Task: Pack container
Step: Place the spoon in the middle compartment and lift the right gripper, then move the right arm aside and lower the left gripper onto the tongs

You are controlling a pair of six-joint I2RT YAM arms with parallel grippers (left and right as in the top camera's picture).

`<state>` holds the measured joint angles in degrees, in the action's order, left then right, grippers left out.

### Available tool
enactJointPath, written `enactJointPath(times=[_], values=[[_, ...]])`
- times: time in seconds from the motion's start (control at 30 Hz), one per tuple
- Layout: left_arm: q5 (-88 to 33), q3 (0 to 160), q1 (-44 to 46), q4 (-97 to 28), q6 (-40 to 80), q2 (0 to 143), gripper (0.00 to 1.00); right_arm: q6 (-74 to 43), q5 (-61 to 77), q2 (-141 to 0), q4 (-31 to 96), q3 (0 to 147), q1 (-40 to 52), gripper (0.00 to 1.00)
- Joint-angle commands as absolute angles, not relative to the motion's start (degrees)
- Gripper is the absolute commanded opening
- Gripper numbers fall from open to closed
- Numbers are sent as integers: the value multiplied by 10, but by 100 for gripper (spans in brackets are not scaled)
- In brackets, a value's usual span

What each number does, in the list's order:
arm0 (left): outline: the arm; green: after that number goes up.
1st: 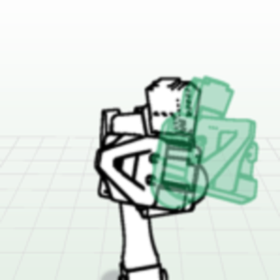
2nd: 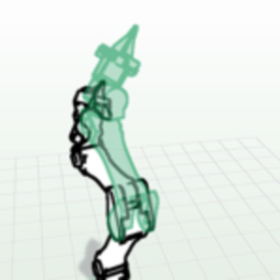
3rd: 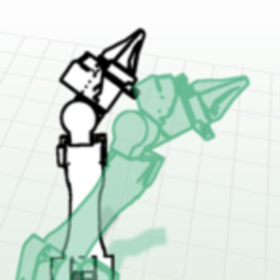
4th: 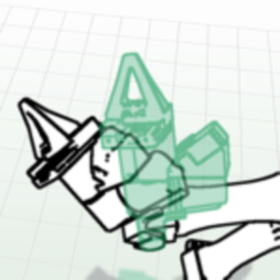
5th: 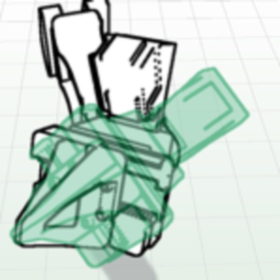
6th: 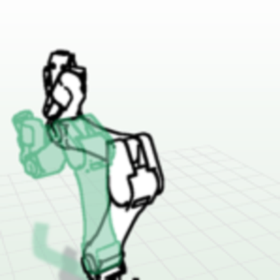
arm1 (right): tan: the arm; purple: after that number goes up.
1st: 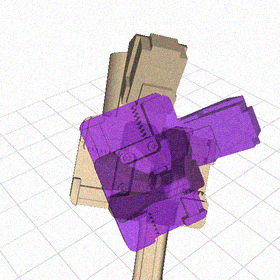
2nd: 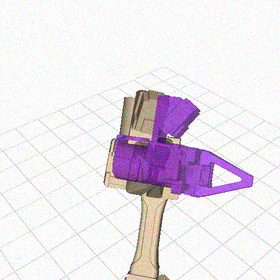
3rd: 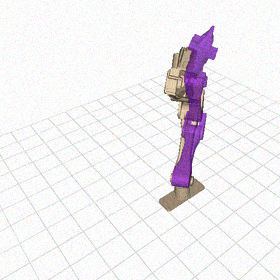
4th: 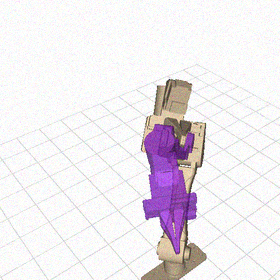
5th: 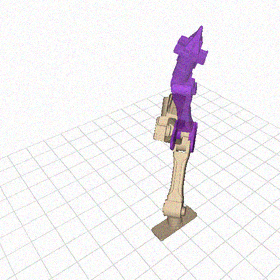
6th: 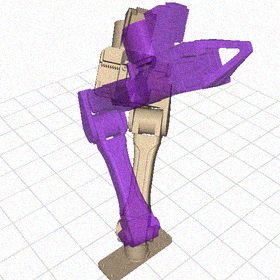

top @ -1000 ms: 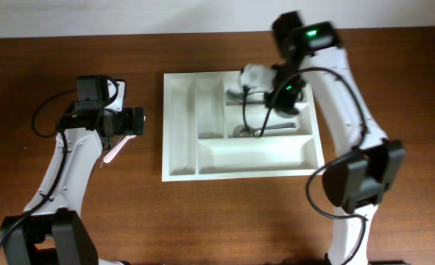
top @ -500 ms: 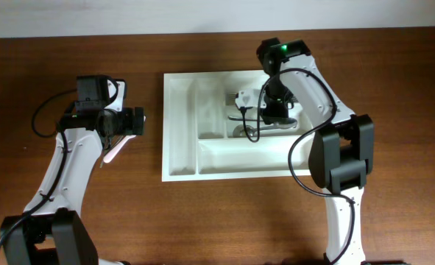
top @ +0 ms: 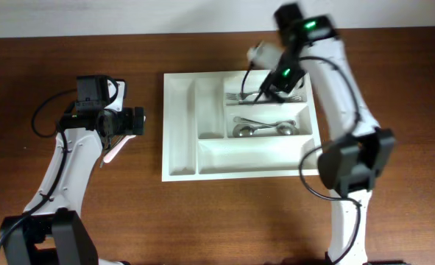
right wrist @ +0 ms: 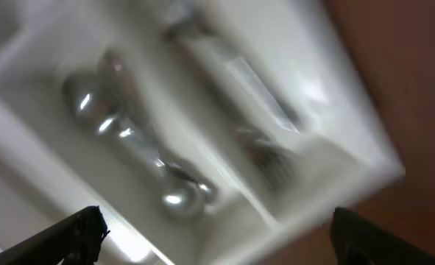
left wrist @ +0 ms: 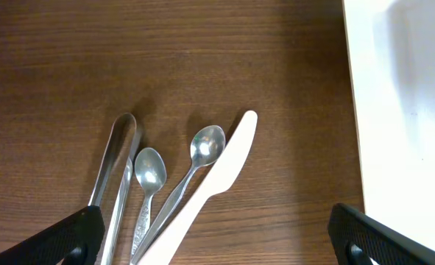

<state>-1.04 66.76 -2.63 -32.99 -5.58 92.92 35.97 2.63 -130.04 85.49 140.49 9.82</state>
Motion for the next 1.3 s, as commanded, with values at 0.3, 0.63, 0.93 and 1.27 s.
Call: enactJointPath(times=[0.3, 0.63, 0.93, 1.27], values=[[-181, 675, -20, -386, -22, 938, 99, -89, 168, -1259, 919, 1546, -169, 98], [-80, 741, -132, -511, 16, 943, 99, -125, 202, -1261, 942, 1530, -278, 99], [-55, 811, -263, -573, -166, 988, 100, -125, 202, -1261, 941, 1530, -277, 99], [26, 811, -262, -474, -218, 1082, 100, -125, 202, -1261, 953, 1530, -274, 99]])
